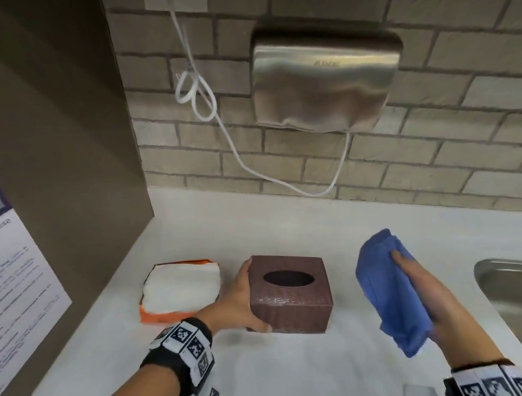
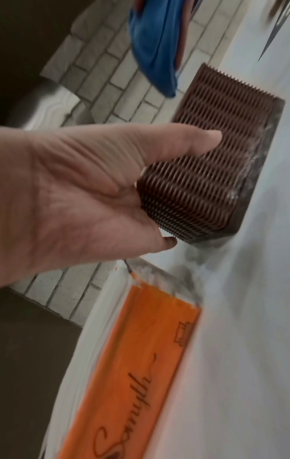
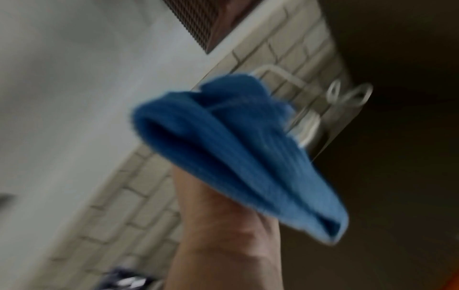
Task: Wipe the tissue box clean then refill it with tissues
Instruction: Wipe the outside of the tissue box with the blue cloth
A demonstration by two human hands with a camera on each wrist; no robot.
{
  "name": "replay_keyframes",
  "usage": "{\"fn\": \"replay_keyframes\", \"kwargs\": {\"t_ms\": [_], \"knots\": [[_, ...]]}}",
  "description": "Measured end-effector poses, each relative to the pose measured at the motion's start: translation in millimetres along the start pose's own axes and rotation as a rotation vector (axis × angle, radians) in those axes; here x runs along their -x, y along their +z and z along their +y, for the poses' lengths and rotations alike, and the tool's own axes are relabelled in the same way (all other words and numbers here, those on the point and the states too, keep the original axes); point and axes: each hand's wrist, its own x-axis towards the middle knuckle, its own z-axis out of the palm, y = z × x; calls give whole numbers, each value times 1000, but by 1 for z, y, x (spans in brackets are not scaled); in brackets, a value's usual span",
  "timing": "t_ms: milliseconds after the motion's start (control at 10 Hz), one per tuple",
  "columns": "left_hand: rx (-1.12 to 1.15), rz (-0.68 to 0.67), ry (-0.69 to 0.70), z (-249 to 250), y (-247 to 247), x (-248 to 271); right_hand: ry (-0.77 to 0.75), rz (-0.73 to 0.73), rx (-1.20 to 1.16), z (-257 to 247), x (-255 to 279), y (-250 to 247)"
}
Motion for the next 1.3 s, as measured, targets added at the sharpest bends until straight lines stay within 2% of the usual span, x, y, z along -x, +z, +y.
{"fn": "replay_keyframes", "kwargs": {"t_ms": [100,200,300,400,500,600,700,800,900,1000,1100,1200,1300], "knots": [[31,1,46,-9,12,4,-174,-95,269,15,-16,128],[32,20,33,-10,14,3,-289,-258,812,30,-31,156],[36,27,-20,-2,6,-2,-336,-431,1074,45,-42,161],[121,-38,-43,-2,3,-8,-345,-529,1041,51,-51,150],[108,28,-39,-4,9,-7,-323,-577,895,49,-51,141],[132,78,-32,-10,21,-8,-419,-525,787,51,-44,147],[228,78,-34,-18,28,-8,-668,-650,1119,70,-30,177],[269,67,-27,-23,28,-9,-703,-668,1234,77,-22,179],[235,120,10,-20,25,-8,-616,-617,1103,74,-30,133],[196,124,12,-21,27,-10,-559,-512,1076,74,-29,101],[195,126,-9,-19,27,-10,-648,-566,1213,77,-21,147],[201,117,15,-16,25,-6,-733,-696,1264,90,-13,200],[134,155,8,-17,28,-9,-733,-674,1293,88,-14,178]]}}
